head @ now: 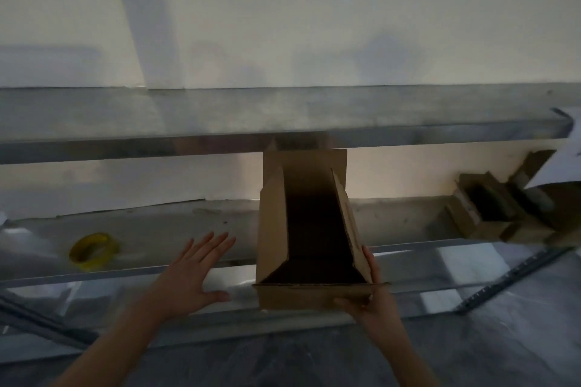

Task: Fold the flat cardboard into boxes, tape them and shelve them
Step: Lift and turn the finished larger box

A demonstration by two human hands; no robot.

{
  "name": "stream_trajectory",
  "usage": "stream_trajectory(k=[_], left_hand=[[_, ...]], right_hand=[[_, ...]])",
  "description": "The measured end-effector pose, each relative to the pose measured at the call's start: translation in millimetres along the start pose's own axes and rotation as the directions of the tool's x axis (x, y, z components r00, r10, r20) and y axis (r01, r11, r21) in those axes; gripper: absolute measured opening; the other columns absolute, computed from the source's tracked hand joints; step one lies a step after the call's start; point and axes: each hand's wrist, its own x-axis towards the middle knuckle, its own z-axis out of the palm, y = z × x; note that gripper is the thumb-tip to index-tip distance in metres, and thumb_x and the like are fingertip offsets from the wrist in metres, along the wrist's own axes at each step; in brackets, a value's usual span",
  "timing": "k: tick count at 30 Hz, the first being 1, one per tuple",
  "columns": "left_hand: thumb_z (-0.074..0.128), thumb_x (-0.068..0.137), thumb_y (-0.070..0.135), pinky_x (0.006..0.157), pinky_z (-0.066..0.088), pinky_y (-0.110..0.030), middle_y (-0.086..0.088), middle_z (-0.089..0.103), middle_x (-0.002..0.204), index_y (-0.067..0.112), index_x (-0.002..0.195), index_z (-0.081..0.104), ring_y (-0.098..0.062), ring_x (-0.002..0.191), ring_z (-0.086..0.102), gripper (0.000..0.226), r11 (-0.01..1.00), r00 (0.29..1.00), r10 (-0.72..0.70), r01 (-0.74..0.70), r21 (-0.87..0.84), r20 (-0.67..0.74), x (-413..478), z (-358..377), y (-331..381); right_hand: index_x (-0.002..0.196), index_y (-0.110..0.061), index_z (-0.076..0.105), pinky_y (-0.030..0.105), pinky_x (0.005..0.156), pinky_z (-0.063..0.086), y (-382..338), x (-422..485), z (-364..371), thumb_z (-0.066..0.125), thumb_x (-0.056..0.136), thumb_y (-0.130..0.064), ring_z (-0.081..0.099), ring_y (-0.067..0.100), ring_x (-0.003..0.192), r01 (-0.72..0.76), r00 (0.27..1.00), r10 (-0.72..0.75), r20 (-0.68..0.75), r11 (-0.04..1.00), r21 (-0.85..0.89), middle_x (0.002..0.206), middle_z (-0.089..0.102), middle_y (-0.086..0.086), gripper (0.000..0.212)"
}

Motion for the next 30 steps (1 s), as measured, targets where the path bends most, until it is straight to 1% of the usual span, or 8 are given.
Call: stream_trajectory(k=[8,12,16,18,20,22,26,30], left_hand=[[0.05,0.076,0.079,0.118,-0.004,-0.034,0.012,-0.015,0.155,0.032,0.144,-0.02,-0.013,0.148,-0.009,0.108,0.999,0.998,0.006,-0.003,-0.04,0.069,91,59,163],[0.055,0.071,0.079,0.117,0.01,-0.027,0.016,-0.004,0.156,0.035,0.148,-0.008,-0.007,0.146,0.004,0.109,0.964,0.997,0.045,-0.026,-0.266,0.066,135,78,240],[0.07,0.065,0.07,0.115,0.029,-0.03,0.013,0.026,0.153,0.029,0.151,0.011,-0.005,0.138,0.029,0.112,0.753,0.997,0.02,0.035,-0.658,0.076,188,89,302],[0.079,0.069,0.048,0.105,0.042,-0.028,0.013,0.039,0.145,0.032,0.148,0.019,-0.001,0.13,0.042,0.1,0.588,0.997,-0.049,0.074,-0.806,0.055,213,99,322],[0.08,0.077,0.023,0.086,0.053,-0.022,0.012,0.05,0.135,0.036,0.142,0.027,0.003,0.116,0.054,0.085,0.477,0.987,-0.162,0.098,-0.874,0.022,237,112,336],[0.077,0.08,0.01,0.075,0.054,-0.017,0.01,0.055,0.129,0.039,0.137,0.032,0.001,0.11,0.058,0.079,0.434,0.967,-0.255,0.116,-0.894,0.002,256,133,342],[0.076,0.08,0.006,0.075,0.053,-0.015,0.012,0.054,0.128,0.049,0.128,0.035,0.002,0.111,0.057,0.077,0.425,0.953,-0.302,0.129,-0.896,-0.006,281,162,344],[0.071,0.079,-0.009,0.079,0.051,-0.015,0.013,0.048,0.135,0.041,0.132,0.035,0.002,0.114,0.056,0.081,0.395,0.953,-0.303,0.106,-0.913,-0.02,298,176,350]], right_hand=[[0.151,-0.049,0.019,0.007,0.087,0.048,47,-2,-183,0.087,0.061,-0.052,0.055,-0.008,0.118,-0.035,0.997,0.029,-0.072,0.995,-0.092,0.13,0.056,-0.029,0.112],[0.149,-0.051,0.019,0.012,0.088,0.05,67,4,-240,0.082,0.058,-0.066,0.052,-0.009,0.118,-0.049,0.991,0.04,-0.127,0.996,-0.069,0.13,0.052,-0.033,0.111],[0.146,-0.055,0.022,0.007,0.086,0.047,79,30,-283,0.087,0.063,-0.047,0.051,-0.015,0.117,-0.083,0.986,0.068,-0.149,0.992,-0.095,0.129,0.052,-0.038,0.105],[0.143,-0.06,0.023,0.009,0.087,0.049,85,48,-298,0.087,0.069,-0.033,0.051,-0.012,0.118,-0.091,0.988,0.073,-0.138,0.988,-0.127,0.13,0.05,-0.037,0.101],[0.136,-0.067,0.027,0.018,0.093,0.05,92,66,-311,0.086,0.071,-0.026,0.053,0.0,0.121,-0.103,0.987,0.085,-0.135,0.986,-0.131,0.133,0.054,-0.021,0.097],[0.129,-0.073,0.029,0.018,0.094,0.048,106,82,-319,0.087,0.071,-0.021,0.053,0.003,0.121,-0.129,0.983,0.111,-0.146,0.985,-0.118,0.132,0.054,-0.011,0.097],[0.134,-0.044,0.035,0.009,0.082,0.05,135,102,-326,0.089,0.067,-0.014,0.055,-0.01,0.112,-0.163,0.972,0.135,-0.193,0.978,-0.134,0.118,0.059,-0.027,0.091],[0.123,-0.045,0.044,0.011,0.076,0.052,156,111,-322,0.087,0.069,-0.012,0.061,-0.005,0.104,-0.206,0.938,0.168,-0.303,0.974,-0.098,0.114,0.06,-0.031,0.077]])
